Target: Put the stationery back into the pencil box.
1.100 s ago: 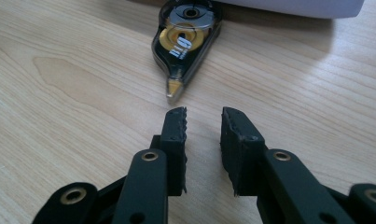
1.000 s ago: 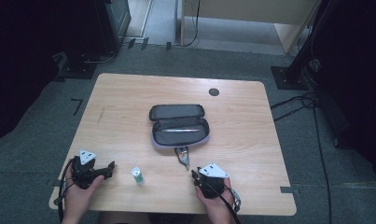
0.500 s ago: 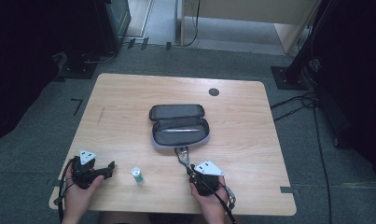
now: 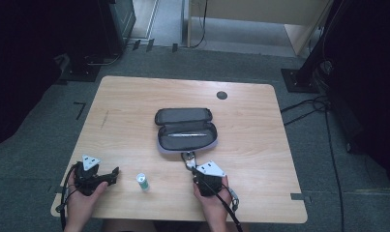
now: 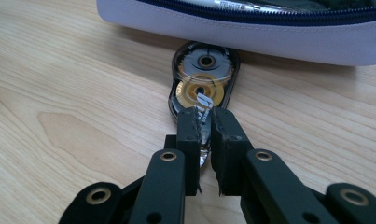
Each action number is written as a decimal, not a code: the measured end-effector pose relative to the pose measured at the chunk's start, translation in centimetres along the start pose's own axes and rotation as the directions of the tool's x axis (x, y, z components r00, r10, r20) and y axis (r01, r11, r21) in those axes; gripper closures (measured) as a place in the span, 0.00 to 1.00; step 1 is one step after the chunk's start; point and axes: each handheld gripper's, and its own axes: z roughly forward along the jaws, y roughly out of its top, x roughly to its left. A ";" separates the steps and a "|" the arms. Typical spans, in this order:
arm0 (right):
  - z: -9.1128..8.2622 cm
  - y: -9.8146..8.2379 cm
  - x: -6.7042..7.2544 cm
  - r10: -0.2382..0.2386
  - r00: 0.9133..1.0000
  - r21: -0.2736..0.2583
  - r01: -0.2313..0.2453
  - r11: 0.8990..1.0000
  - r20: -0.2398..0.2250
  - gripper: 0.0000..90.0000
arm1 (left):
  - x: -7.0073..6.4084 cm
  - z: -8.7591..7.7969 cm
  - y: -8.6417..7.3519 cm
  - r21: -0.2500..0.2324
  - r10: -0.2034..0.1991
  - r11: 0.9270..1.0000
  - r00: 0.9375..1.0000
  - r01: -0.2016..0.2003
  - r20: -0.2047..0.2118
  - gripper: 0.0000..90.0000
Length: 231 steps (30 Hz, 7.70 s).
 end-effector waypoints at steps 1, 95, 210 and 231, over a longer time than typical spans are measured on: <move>0.0 0.0 0.0 0.000 1.000 0.000 0.000 1.000 0.000 0.92 | 0.0 0.0 0.0 0.000 0.000 1.000 1.000 0.000 0.000 0.11; 0.8 0.7 -2.6 -0.012 0.991 0.042 0.018 0.999 -0.132 0.61 | 0.0 0.0 0.0 0.000 0.000 1.000 1.000 0.000 0.001 0.11; 2.8 10.4 0.5 -0.035 0.997 -0.231 0.017 0.973 -0.074 0.74 | 0.0 0.0 0.0 -0.001 -0.001 1.000 1.000 0.001 0.001 0.11; 4.2 8.3 -2.4 0.015 0.988 -0.132 -0.035 0.991 -0.153 0.70 | 0.0 0.0 0.0 0.000 0.000 1.000 1.000 0.000 0.000 0.11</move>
